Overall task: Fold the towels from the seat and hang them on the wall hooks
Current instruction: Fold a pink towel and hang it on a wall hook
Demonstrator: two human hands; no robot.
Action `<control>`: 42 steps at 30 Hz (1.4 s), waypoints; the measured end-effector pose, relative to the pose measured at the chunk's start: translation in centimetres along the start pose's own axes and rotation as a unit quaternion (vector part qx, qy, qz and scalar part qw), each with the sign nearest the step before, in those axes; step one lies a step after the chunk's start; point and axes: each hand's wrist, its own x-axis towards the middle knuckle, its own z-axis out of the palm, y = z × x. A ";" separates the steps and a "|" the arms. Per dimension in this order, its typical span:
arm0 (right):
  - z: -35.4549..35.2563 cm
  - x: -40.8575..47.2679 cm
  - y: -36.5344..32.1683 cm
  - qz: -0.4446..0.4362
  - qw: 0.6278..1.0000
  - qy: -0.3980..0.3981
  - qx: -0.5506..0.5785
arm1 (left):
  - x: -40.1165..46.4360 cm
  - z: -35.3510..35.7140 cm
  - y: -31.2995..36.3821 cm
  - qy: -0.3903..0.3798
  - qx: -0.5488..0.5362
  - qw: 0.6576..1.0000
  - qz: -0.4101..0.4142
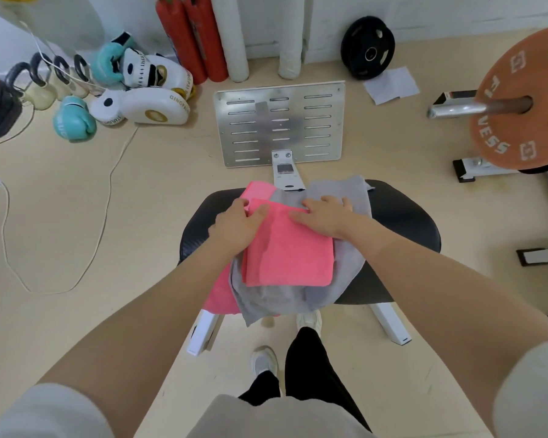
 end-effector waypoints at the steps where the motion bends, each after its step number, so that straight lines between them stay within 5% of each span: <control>1: 0.0 0.2 0.1 0.001 1.000 -0.013 -0.009 | 0.3 0.1 0.1 -0.022 -0.026 0.999 0.012; 5: -1.2 -1.2 0.3 -0.086 0.995 0.035 0.028 | 0.6 0.0 0.4 -0.058 -0.074 0.994 0.051; 9: -2.3 -4.8 0.1 -0.192 0.975 0.001 0.110 | 0.3 -1.7 1.1 -0.142 -0.103 0.983 0.055; 11: -2.4 -6.2 -0.2 -0.211 0.975 0.004 0.065 | -0.2 -3.4 2.0 -0.158 0.011 0.978 0.132; 15: -1.8 -8.7 -1.9 -0.237 0.968 0.046 0.061 | -3.9 -5.1 4.7 -0.211 0.247 0.907 0.266; 18: -1.8 -11.9 -3.6 -0.281 0.944 0.112 0.130 | -6.9 -5.4 5.2 -0.195 0.283 0.895 0.283; 24: -0.8 -17.8 -3.3 -0.277 0.818 0.183 0.469 | -11.4 -6.8 1.7 -0.186 0.006 0.947 0.260; 29: 3.6 -19.9 -1.7 -0.234 0.856 0.197 0.418 | -16.0 -6.3 -2.6 -0.128 -0.241 0.930 0.248; 33: 3.3 -22.0 -3.4 -0.231 0.879 0.109 0.403 | -19.1 -7.0 -4.3 -0.135 -0.343 0.900 0.234; 37: 2.2 -23.8 -5.4 -0.255 0.886 0.122 0.368 | -21.4 -7.6 -5.5 -0.146 -0.409 0.875 0.216; 42: 2.7 -25.8 -6.3 -0.305 0.890 0.047 0.335 | -23.6 -6.4 -7.3 -0.078 -0.477 0.859 0.169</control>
